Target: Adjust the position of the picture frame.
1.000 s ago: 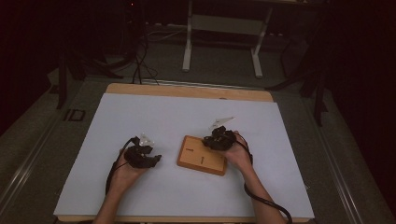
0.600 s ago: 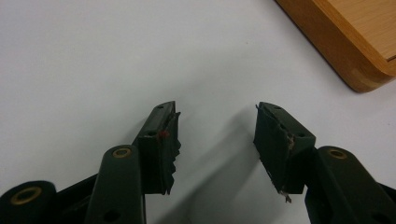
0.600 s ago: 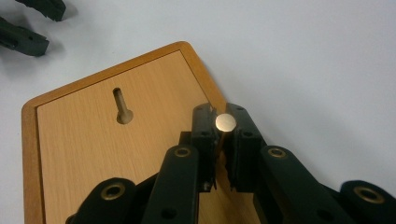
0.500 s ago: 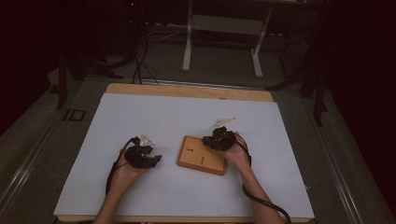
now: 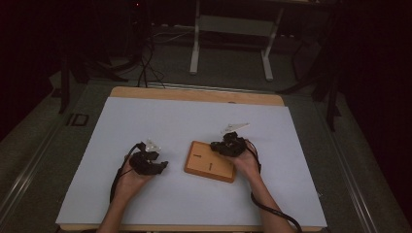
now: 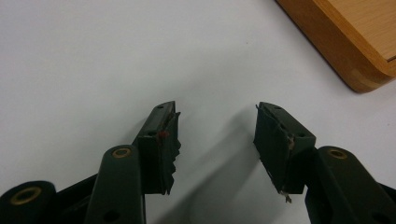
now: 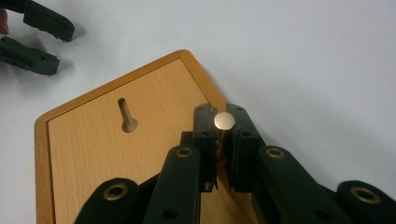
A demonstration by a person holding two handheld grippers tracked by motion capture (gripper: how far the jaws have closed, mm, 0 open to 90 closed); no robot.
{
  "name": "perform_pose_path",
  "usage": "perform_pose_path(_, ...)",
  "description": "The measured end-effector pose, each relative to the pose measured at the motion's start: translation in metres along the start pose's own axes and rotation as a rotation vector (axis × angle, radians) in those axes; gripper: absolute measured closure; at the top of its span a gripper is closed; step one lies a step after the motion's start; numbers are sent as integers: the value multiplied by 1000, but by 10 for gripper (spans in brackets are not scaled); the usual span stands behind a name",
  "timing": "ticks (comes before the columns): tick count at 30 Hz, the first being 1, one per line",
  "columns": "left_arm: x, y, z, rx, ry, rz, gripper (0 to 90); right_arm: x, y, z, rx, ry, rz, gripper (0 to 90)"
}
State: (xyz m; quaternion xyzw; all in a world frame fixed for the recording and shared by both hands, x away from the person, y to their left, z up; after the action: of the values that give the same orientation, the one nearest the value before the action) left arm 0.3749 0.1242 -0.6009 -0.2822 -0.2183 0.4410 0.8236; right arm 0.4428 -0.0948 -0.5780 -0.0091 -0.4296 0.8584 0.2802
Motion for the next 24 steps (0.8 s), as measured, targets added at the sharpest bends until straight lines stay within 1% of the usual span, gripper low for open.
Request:
perform_pose_path(7,0,0,0,0,0,1,488,0,0,0,0,7,-3,837)
perform_pose_path(12,0,0,0,-1,-1,2,488,0,0,1,-12,2,-15,837)
perform_pose_path(17,0,0,0,-1,-2,1,488,1,-1,2,-19,-2,-13,837)
perform_pose_path(21,0,0,0,-1,-2,1,488,3,-2,3,-30,-17,-11,837)
perform_pose_path(24,0,0,0,0,-4,1,488,5,-3,4,-44,-35,-20,837)
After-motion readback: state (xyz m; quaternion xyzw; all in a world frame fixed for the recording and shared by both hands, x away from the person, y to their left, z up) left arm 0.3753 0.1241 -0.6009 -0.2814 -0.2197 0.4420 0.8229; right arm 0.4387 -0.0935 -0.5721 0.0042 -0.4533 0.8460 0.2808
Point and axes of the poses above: each handheld gripper's, and its own axes: z roughly backward along the jaws, y roughly out of its underside, x roughly to its left, the point moved 9 cm from there along -z, roughly forward along the jaws, and after that the axes turned 8 degrees about -y, right-handed, at the moved point
